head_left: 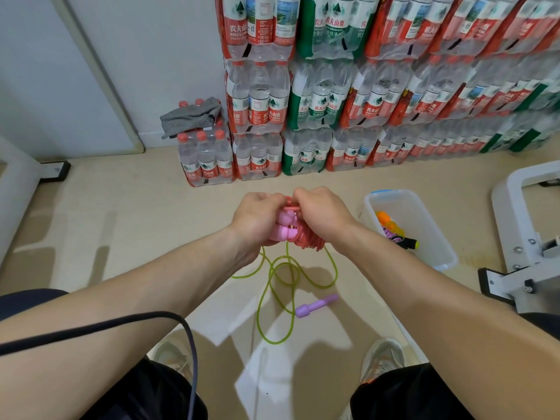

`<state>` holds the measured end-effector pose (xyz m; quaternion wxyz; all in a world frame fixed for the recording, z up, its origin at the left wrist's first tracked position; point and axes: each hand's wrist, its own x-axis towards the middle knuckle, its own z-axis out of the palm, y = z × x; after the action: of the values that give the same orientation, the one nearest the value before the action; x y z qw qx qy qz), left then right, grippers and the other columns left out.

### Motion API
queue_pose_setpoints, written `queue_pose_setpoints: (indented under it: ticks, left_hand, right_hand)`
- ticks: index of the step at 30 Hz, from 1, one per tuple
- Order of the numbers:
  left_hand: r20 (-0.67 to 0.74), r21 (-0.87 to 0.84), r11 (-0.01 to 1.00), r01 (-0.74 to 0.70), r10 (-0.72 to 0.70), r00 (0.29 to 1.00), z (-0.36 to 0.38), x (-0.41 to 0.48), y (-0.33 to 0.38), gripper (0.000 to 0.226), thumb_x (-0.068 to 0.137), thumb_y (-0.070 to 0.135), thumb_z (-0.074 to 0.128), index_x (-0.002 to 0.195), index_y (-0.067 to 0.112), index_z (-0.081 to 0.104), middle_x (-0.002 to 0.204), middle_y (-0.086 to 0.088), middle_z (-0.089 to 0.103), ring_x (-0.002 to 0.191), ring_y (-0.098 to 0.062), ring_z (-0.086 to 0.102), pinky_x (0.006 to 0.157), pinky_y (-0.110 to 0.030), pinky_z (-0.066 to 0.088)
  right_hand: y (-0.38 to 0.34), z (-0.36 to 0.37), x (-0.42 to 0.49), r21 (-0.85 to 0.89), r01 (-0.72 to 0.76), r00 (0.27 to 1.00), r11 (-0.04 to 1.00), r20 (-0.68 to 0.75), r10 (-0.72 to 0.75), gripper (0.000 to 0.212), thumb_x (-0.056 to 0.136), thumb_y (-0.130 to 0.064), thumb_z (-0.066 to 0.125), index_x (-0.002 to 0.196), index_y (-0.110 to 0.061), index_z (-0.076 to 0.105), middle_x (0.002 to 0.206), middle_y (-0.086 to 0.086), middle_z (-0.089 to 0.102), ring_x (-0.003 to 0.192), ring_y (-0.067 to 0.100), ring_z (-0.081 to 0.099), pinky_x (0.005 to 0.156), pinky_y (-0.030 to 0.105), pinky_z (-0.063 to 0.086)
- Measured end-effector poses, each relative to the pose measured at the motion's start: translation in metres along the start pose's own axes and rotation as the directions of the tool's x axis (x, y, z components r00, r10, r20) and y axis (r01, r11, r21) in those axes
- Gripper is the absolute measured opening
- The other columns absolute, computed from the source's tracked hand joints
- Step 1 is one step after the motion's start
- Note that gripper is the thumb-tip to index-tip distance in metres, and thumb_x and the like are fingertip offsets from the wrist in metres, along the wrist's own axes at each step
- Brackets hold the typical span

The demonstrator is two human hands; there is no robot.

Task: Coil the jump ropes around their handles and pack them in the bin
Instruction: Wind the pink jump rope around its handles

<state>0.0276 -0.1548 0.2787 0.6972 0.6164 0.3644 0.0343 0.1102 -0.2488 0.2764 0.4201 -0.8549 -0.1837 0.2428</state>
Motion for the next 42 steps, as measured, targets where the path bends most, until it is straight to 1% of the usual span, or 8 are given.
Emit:
queue_pose_setpoints:
  ticks: [5, 8, 12, 20, 24, 28, 35, 42]
  left_hand:
    - [-0.058, 0.038, 0.998, -0.043, 0.045, 0.997, 0.004, -0.006, 0.003, 0.022, 0.096, 0.005, 0.045, 0.078, 0.001, 0.056, 0.069, -0.021, 0.054, 0.041, -0.023, 0.058, 0.037, -0.013, 0.032]
    - [-0.056, 0.015, 0.999, -0.045, 0.046, 0.997, 0.004, -0.006, 0.006, 0.020, 0.095, 0.003, 0.046, 0.078, 0.001, 0.057, 0.068, -0.019, 0.053, 0.036, -0.020, 0.057, 0.032, -0.012, 0.031]
    - [-0.076, -0.049, 0.999, 0.004, -0.007, 0.997, 0.003, 0.000, 0.002, 0.018, 0.095, 0.007, 0.050, 0.084, 0.001, 0.062, 0.065, -0.015, 0.057, 0.043, -0.026, 0.061, 0.035, -0.018, 0.040]
    - [-0.162, -0.114, 0.993, 0.029, -0.048, 0.986, -0.007, 0.009, 0.002, 0.011, 0.093, 0.006, 0.052, 0.097, 0.005, 0.062, 0.060, -0.014, 0.065, 0.039, -0.027, 0.060, 0.044, -0.030, 0.054]
    - [-0.112, -0.120, 0.992, 0.022, -0.036, 0.993, -0.013, 0.011, 0.004, 0.016, 0.090, 0.007, 0.052, 0.101, 0.005, 0.064, 0.067, -0.015, 0.067, 0.048, -0.032, 0.065, 0.058, -0.033, 0.054]
    - [-0.058, -0.105, 0.994, 0.001, -0.007, 0.998, -0.013, 0.011, 0.005, 0.024, 0.090, 0.010, 0.053, 0.106, 0.001, 0.068, 0.098, -0.034, 0.068, 0.057, -0.034, 0.069, 0.062, -0.032, 0.055]
    - [-0.020, -0.075, 0.996, -0.046, 0.045, 0.999, -0.008, 0.006, 0.001, 0.021, 0.095, 0.006, 0.048, 0.103, -0.001, 0.066, 0.075, -0.015, 0.064, 0.050, -0.027, 0.067, 0.045, -0.023, 0.050]
    - [-0.019, 0.038, 0.993, -0.111, 0.112, 0.994, -0.006, 0.014, -0.006, 0.012, 0.102, 0.009, 0.051, 0.107, 0.002, 0.059, 0.088, -0.022, 0.068, 0.061, -0.034, 0.071, 0.058, -0.038, 0.061]
  right_hand:
    - [0.000, 0.011, -0.010, -0.115, 0.118, 0.983, 0.986, -0.128, -0.133, 0.041, 0.089, -0.027, 0.048, 0.054, -0.008, 0.059, 0.046, 0.003, 0.058, 0.046, 0.019, 0.057, 0.046, 0.028, 0.046]
    - [0.003, 0.014, -0.007, -0.124, 0.152, 0.955, 0.981, -0.239, -0.178, 0.032, 0.084, -0.029, 0.050, 0.058, -0.011, 0.054, 0.049, 0.003, 0.058, 0.055, 0.027, 0.063, 0.054, 0.043, 0.054]
    - [0.004, 0.012, -0.006, -0.086, 0.205, 0.944, 0.975, -0.246, -0.220, 0.009, 0.088, -0.029, 0.055, 0.086, -0.021, 0.053, 0.067, 0.003, 0.064, 0.059, 0.021, 0.064, 0.046, 0.029, 0.050]
    - [0.013, 0.023, -0.003, -0.009, 0.249, 0.964, 0.968, -0.096, -0.249, 0.020, 0.087, -0.037, 0.071, 0.076, -0.024, 0.060, 0.066, -0.003, 0.068, 0.064, 0.019, 0.068, 0.062, 0.041, 0.058]
    - [0.008, 0.019, -0.003, 0.027, 0.219, 0.968, 0.975, -0.134, -0.213, 0.019, 0.089, -0.030, 0.071, 0.075, -0.022, 0.061, 0.062, -0.004, 0.065, 0.054, 0.014, 0.066, 0.050, 0.029, 0.051]
    - [0.003, 0.016, -0.005, 0.079, 0.174, 0.974, 0.982, -0.159, -0.159, 0.018, 0.090, -0.025, 0.071, 0.077, -0.016, 0.062, 0.060, -0.003, 0.063, 0.041, 0.009, 0.059, 0.039, 0.020, 0.042]
    - [0.007, 0.011, -0.004, 0.125, 0.131, 0.980, 0.983, -0.164, -0.110, 0.021, 0.090, -0.026, 0.074, 0.081, -0.009, 0.063, 0.057, -0.001, 0.062, 0.037, 0.010, 0.055, 0.035, 0.020, 0.039]
    - [0.010, 0.009, -0.003, 0.120, 0.111, 0.981, 0.987, -0.169, -0.090, 0.020, 0.089, -0.021, 0.072, 0.084, -0.004, 0.063, 0.059, 0.001, 0.062, 0.035, 0.007, 0.054, 0.034, 0.018, 0.037]
